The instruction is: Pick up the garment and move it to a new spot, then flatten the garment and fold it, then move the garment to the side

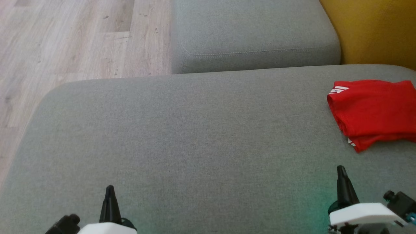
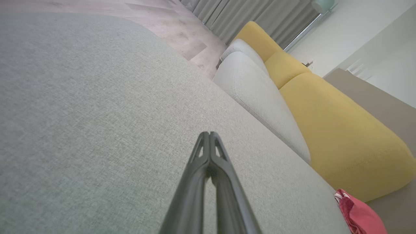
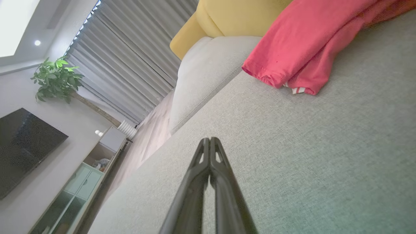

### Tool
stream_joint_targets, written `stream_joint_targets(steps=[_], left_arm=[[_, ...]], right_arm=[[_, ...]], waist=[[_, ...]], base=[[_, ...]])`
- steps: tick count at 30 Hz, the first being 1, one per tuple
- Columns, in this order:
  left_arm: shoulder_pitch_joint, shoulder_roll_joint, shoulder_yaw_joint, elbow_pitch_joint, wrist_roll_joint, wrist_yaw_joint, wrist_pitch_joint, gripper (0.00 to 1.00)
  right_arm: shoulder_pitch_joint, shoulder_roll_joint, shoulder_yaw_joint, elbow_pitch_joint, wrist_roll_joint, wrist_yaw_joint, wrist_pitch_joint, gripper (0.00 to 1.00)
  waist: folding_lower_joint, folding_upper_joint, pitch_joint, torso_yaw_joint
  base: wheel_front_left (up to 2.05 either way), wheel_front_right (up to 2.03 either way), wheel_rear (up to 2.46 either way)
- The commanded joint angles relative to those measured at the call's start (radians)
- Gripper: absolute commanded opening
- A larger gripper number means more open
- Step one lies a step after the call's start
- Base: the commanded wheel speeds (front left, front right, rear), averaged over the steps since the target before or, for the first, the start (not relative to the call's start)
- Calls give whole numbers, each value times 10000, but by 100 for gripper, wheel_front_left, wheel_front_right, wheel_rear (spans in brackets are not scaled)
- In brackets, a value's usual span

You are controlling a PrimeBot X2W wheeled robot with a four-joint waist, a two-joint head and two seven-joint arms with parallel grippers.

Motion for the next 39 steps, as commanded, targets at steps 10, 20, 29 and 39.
stream_joint_targets(steps=[10, 20, 29, 39], left_arm=[[-854, 135, 575, -262, -1235, -278, 318, 0], [-1048, 142, 862, -233, -2345, -467, 605, 0], [-1223, 144, 1125, -206, -3336, -636, 866, 0], [-1418, 142, 1422, -175, -4437, -825, 1162, 0]], right_arm=[[-826, -188, -112, -407, 1330, 37, 289, 0], [-999, -196, -269, -436, 2504, 43, 574, 0], [-1155, -201, -415, -461, 3552, 48, 832, 0], [-1328, -203, -581, -489, 4717, 53, 1123, 0]], waist=[[-1, 0, 106, -17], [-1, 0, 211, -33], [-1, 0, 306, -48], [-1, 0, 411, -65]], base=[[0, 0, 0], [0, 0, 0], [0, 0, 0], [0, 0, 0]])
